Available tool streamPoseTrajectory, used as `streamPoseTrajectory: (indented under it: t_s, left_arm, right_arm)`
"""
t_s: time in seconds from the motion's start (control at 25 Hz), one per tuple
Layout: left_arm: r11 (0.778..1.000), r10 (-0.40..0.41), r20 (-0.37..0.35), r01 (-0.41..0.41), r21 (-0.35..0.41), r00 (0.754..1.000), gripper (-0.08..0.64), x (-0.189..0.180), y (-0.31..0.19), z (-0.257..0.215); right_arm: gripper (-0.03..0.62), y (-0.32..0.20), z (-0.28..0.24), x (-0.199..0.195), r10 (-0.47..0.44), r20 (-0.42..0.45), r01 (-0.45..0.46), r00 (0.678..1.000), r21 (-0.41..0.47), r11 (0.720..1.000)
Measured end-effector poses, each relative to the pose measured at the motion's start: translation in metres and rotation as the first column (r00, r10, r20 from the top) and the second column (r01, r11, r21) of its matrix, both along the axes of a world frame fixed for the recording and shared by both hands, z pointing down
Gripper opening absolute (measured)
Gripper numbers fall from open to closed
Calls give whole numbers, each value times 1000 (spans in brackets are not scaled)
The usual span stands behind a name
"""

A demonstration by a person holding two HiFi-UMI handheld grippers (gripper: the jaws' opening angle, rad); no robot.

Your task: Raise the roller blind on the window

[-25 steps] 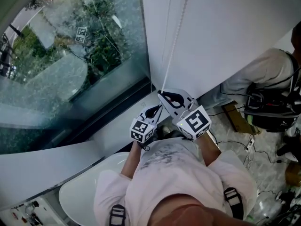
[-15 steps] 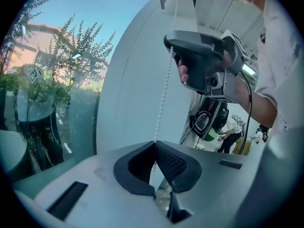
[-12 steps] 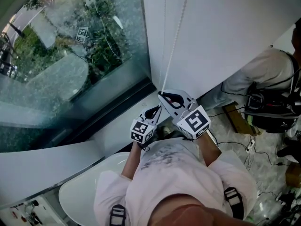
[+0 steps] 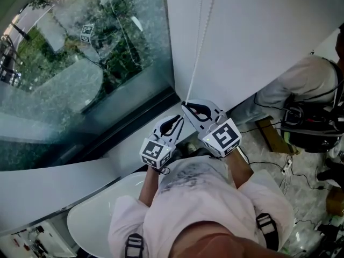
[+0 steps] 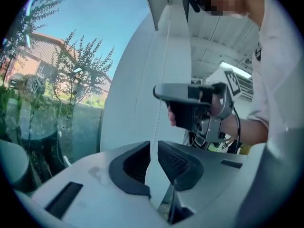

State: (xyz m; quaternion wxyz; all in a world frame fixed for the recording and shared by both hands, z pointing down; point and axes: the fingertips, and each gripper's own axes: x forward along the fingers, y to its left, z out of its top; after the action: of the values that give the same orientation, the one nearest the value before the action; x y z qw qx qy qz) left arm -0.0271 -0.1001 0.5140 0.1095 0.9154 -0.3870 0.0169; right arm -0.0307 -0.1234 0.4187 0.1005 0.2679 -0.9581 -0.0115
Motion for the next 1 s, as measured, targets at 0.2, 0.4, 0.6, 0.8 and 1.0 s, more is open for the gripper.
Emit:
streamPoseTrajectory:
  t_s: [0.2, 0.4, 0.6, 0.8, 1.0]
  left_arm:
    - [994, 5, -35, -1, 109, 999, 52, -12, -2, -73]
    - [978, 68, -40, -59, 202, 997, 58, -8, -2, -138]
    - [963, 90, -21, -82, 255, 996, 68, 4, -8, -191]
    - [945, 94, -12, -85, 317, 995, 69, 11, -17, -231]
    - [932, 109, 1, -103, 348, 994, 69, 17, -23, -253]
  right_arm:
    - [64, -1, -1, -1, 2, -1, -2, 1000, 6, 1000]
    - [64, -1, -1, -1, 3, -1, -3, 1000, 6, 1000]
    - [64, 0, 1, -1, 2, -4, -2, 1000, 5, 1000]
    - [64, 4, 0, -3, -9, -3, 9, 1000, 7, 1000]
    - [64, 4, -2, -8, -18, 3, 18, 1000, 10, 1000]
